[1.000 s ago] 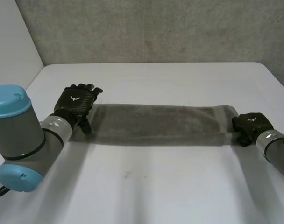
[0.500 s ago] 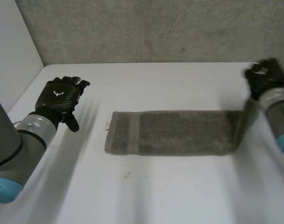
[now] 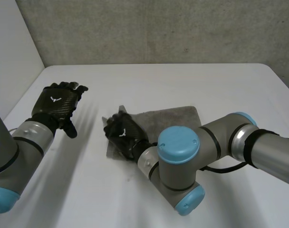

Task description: Fold the towel.

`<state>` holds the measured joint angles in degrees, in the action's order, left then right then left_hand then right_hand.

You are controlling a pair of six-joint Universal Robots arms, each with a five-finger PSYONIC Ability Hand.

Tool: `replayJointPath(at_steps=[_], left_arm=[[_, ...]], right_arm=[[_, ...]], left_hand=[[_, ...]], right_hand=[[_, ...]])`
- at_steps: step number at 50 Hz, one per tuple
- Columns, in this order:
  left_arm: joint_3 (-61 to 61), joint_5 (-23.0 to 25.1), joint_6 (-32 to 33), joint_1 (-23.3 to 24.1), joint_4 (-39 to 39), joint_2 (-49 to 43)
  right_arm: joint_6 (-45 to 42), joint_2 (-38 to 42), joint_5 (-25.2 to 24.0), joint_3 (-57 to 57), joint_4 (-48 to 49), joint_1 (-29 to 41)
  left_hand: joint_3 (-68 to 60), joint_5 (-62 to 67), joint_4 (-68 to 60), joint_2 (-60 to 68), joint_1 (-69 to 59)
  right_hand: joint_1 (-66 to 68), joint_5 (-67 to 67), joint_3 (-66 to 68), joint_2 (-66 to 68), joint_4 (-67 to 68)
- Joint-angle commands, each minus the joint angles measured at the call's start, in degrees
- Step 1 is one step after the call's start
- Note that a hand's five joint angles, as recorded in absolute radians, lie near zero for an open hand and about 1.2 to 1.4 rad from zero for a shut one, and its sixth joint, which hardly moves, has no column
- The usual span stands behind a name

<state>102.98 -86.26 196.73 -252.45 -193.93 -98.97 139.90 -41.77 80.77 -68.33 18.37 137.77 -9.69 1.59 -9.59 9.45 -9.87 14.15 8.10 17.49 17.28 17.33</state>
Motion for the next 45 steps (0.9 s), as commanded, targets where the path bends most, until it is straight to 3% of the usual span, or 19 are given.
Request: replayJointPath(at_steps=[1,3,8,14,18,20,21,22,23,25,31,37,45], left_arm=[[-4.8,-0.3,-0.1,4.0,0.0,-3.7],[-6.2,-0.5,-0.2,5.3,0.0,-4.7],[-11.3,-0.7,-0.9,11.5,0.0,-9.4],[-15.8,-1.2,-1.0,17.3,0.0,-15.6],[-17.8,-2.7,-0.7,18.7,0.0,-19.4],[-19.3,-5.7,-0.6,18.7,0.0,-23.2],[-19.3,-5.7,-0.6,18.7,0.0,-23.2],[-19.9,-7.2,-0.5,18.7,0.0,-24.7],[-19.9,-7.2,-0.5,18.7,0.0,-24.7],[-20.8,-9.7,0.2,18.7,0.0,-27.3],[-19.6,-11.9,1.8,18.7,0.0,-27.8],[-13.5,-12.5,1.1,18.6,0.5,-21.0],[-4.5,-13.0,-0.5,16.1,0.0,-9.0]], right_arm=[[7.8,-9.2,5.8,-4.3,-1.5,-2.0],[15.1,-14.3,5.7,-8.3,-3.9,-6.8],[23.5,-19.6,4.7,-14.7,-9.0,-12.2],[24.2,-20.8,3.1,-24.2,-10.5,-20.2],[23.1,-20.7,3.1,-27.2,-9.0,-22.7],[20.4,-19.9,3.4,-29.2,-6.7,-24.5],[20.4,-19.9,3.4,-29.2,-6.7,-24.5],[18.8,-19.7,3.6,-30.1,-5.2,-25.5],[18.7,-19.7,3.6,-30.1,-5.2,-25.5],[16.5,-18.8,3.3,-31.2,-1.7,-27.4],[15.4,-19.4,3.9,-30.3,0.8,-27.4],[8.5,-22.0,5.3,-24.0,1.0,-25.9],[-0.2,-17.3,7.9,-10.9,0.1,-9.2]], left_hand=[[-0.3,-1.6,-0.4,0.5,-0.1],[-0.4,-1.5,-0.5,0.6,-0.2],[-0.5,-1.4,-0.6,0.8,-0.3],[-0.7,-1.2,-0.8,0.9,-0.5],[-2.0,0.1,-2.1,2.3,-1.9],[-2.9,1.0,-3.0,3.1,-2.7],[-2.9,1.0,-3.0,3.1,-2.7],[-2.9,1.0,-3.0,3.1,-2.7],[-2.9,1.0,-3.0,3.1,-2.7],[-2.9,1.0,-3.0,3.1,-2.7],[-2.7,0.8,-2.8,2.9,-2.5],[-2.0,0.1,-2.1,2.3,-1.9],[-1.4,-0.5,-1.5,1.6,-1.2]], right_hand=[[-4.1,-8.1,-7.5,-7.3,-7.3],[-4.1,-8.1,-7.5,-7.3,-7.3],[-4.1,-8.1,-7.5,-7.3,-7.3],[-4.1,-8.1,-7.5,-7.3,-7.3],[-4.1,-8.1,-7.5,-7.3,-7.3],[11.3,7.4,8.0,8.2,8.1],[11.4,7.5,8.1,8.3,8.2],[24.6,20.6,21.2,21.4,21.4],[24.7,20.7,21.4,21.6,21.5],[61.0,57.1,57.7,57.9,57.8],[65.9,61.9,62.5,62.7,62.7],[65.9,61.9,62.5,62.7,62.7],[65.9,61.9,62.5,62.7,62.7]])
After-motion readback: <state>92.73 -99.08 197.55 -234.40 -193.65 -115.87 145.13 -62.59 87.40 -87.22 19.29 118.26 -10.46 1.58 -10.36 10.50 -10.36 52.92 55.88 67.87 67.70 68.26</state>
